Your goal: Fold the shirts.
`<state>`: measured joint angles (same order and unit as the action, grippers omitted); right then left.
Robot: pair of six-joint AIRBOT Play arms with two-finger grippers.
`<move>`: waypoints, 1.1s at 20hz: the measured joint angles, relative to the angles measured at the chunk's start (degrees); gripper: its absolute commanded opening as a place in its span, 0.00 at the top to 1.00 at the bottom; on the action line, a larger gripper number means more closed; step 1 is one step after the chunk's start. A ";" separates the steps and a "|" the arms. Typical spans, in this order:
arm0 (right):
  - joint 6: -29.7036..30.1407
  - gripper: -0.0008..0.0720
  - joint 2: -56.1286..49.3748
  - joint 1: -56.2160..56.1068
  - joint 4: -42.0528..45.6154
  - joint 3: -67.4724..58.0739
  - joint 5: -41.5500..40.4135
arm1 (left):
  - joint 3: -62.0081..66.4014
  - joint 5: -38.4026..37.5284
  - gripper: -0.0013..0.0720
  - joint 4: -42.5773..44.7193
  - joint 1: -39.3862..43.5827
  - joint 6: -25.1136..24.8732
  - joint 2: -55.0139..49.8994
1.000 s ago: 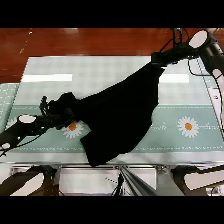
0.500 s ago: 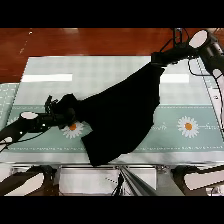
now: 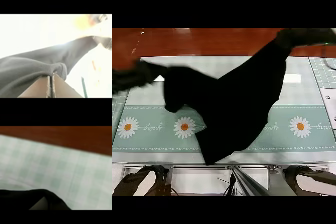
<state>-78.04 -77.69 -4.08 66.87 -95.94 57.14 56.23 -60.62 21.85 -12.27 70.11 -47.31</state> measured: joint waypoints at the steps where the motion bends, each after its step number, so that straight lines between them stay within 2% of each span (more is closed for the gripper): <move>1: 0.02 0.97 3.08 0.00 0.24 0.00 -0.94 | 3.72 -1.49 0.94 0.20 -2.21 0.79 1.29; 6: -0.66 0.97 19.52 0.00 2.34 -0.02 -7.82 | 25.18 -5.49 0.94 -0.07 -10.80 4.13 5.44; 9: -3.45 0.97 29.31 0.00 5.29 -0.02 -13.79 | 38.42 -6.05 0.94 0.31 -13.79 5.70 6.23; 12: -7.56 0.97 37.13 0.00 11.30 -0.09 -16.68 | 49.33 -6.67 0.94 4.92 -15.28 8.48 7.32; 16: -13.38 0.97 44.24 0.00 20.87 -0.09 -11.47 | 56.94 -9.35 0.94 17.14 -15.96 13.14 10.51; 19: -15.74 0.97 46.88 0.00 24.15 -0.09 -5.31 | 58.84 -15.78 0.94 24.96 -16.09 15.87 12.68; 22: -16.68 0.97 47.91 0.00 26.29 -0.09 -3.02 | 59.52 -21.75 0.94 29.05 -16.15 17.25 13.53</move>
<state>-94.72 -29.78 -4.08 93.17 -96.03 54.13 115.74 -82.37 50.89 -28.42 87.35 -33.78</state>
